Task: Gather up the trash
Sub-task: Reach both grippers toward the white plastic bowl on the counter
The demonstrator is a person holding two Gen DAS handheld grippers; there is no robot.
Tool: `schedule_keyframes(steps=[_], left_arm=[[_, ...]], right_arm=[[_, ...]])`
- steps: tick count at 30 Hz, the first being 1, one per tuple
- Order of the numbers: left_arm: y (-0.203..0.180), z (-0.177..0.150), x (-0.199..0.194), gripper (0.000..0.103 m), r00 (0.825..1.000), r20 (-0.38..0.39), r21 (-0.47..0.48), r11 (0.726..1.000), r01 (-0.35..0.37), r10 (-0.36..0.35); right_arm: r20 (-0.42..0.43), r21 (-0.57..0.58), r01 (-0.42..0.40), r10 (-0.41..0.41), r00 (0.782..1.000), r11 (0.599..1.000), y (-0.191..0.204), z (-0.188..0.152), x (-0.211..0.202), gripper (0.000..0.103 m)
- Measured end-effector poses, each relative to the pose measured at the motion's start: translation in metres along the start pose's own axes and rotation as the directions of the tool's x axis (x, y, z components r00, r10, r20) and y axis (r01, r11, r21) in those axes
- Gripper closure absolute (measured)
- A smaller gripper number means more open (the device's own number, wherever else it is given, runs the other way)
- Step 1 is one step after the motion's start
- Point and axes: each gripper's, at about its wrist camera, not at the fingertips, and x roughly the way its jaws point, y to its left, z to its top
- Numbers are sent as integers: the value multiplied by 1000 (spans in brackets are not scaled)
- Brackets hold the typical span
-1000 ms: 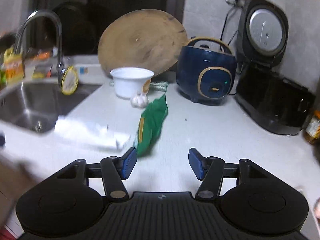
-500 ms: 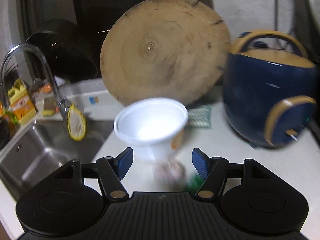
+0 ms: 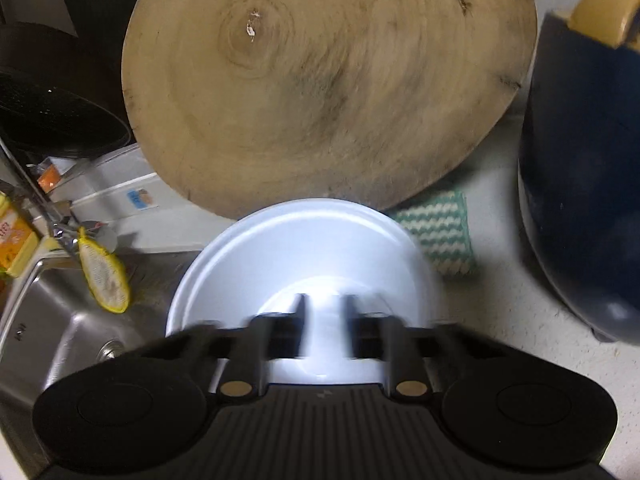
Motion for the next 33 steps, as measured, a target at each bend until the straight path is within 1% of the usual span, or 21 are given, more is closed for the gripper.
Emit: schedule_keyframes(steps=[5,7,10,13,15,20,23,26,28,30,31,32,33], left_arm=[[-16,10,26,81,994,-65,80,992,94,-88],[-23,10,36,81,987,-92,104,985,140,-131],[-30,8,45,81,973,-133,127,971,204,-187],[-35,6,52,81,960,-165,147,957,251,-226],[-36,5,54,81,952,-182,157,948,276,-247],[-34,2,56,81,934,-209,160,933,324,-289],[-33,-1,55,81,927,-231,153,929,336,-297],[-34,-3,53,81,924,-236,158,926,343,-302],[-34,-3,53,81,925,-235,155,928,340,-299],[-35,-1,55,81,932,-234,150,937,316,-277],[-37,1,57,81,939,-230,151,944,294,-256],[-40,5,60,81,947,-227,159,951,266,-227],[-47,12,63,81,957,-219,174,957,232,-192]], right_arm=[[74,2,-68,68,995,998,-7,-3,-52,101],[99,-11,-97,97,990,995,-6,-9,-77,101],[113,-29,-128,130,985,991,-3,-22,-110,101],[97,-25,-160,161,982,987,-2,-43,-133,101],[83,-29,-167,169,982,986,2,-61,-144,101],[11,-36,-161,161,987,986,9,-110,-152,101],[-30,-21,-162,161,986,987,10,-133,-152,101],[-40,-8,-162,161,986,987,7,-143,-153,101],[-25,-13,-162,162,986,987,5,-139,-155,99],[1,-15,-152,152,988,988,1,-127,-155,97],[9,-11,-141,141,990,990,-2,-114,-152,94],[13,-4,-126,126,992,992,-4,-100,-147,82],[16,8,-110,110,994,994,-7,-86,-140,72]])
